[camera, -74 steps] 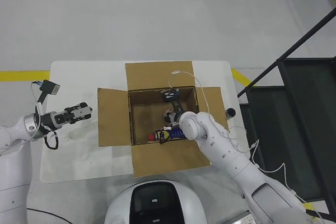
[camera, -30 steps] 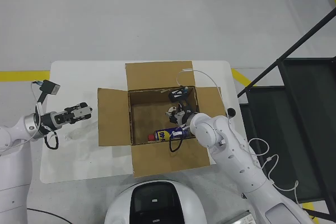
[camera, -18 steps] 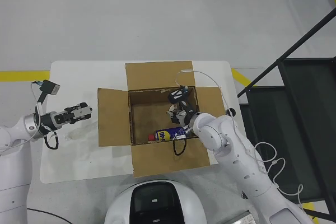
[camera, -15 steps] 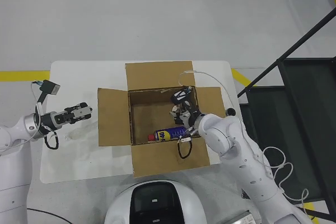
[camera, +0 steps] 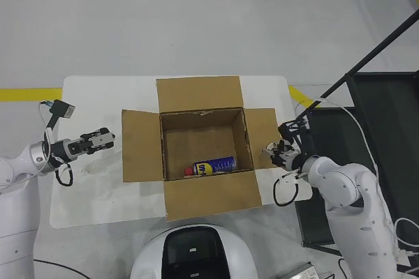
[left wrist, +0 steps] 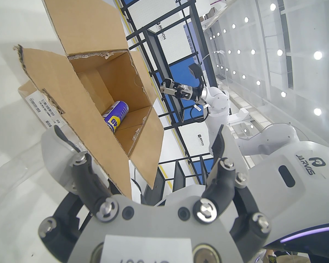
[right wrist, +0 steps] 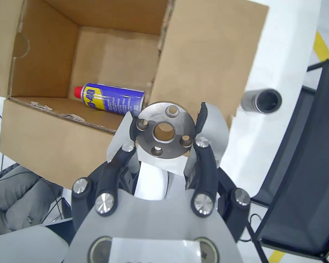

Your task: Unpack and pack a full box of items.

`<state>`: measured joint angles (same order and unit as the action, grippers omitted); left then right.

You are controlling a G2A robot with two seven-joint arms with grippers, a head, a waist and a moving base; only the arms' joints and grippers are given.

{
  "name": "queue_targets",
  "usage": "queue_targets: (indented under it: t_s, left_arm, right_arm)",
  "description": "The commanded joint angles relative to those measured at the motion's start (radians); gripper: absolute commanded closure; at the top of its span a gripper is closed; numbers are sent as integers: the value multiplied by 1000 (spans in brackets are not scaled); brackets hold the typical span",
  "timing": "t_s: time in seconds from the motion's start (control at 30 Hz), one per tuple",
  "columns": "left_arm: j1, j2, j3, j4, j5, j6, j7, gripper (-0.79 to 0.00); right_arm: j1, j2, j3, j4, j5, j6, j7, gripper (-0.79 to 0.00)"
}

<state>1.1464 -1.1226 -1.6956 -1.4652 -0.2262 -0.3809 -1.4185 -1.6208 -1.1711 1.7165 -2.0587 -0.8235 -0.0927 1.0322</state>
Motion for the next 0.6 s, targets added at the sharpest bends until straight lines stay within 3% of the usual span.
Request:
queue_targets:
  t_s: [0.0, 0.2, 0.57]
  left_arm:
    - [0, 0, 0, 0, 0, 0, 0, -785]
    - [0, 0, 0, 0, 0, 0, 0, -785]
    - [0, 0, 0, 0, 0, 0, 0, -785]
  right_arm:
    - [-32, 0, 40, 14, 24, 19, -39, 0]
    - [-61, -2, 77, 106, 69, 79, -120, 0]
    - [44, -4, -14, 379, 52, 134, -200, 0]
